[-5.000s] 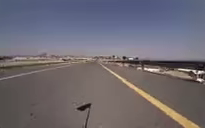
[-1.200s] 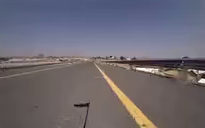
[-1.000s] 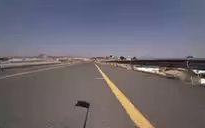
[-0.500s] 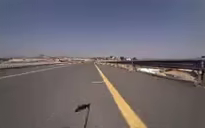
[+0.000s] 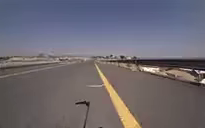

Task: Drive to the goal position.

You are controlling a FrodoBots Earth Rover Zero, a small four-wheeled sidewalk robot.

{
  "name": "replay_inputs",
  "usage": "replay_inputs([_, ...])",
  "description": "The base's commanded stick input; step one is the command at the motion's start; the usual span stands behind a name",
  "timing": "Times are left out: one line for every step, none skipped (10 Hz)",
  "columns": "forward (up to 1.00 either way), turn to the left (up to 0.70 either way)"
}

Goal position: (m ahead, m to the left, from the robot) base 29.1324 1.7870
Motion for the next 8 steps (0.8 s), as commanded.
replay_inputs([1.0, 0.39])
replay_inputs([1.0, 0.39])
replay_inputs([1.0, 0.22])
replay_inputs([1.0, -0.01])
replay_inputs([1.0, -0.01])
replay_inputs([1.0, -0.01])
replay_inputs([1.0, -0.01])
replay_inputs([1.0, -0.01])
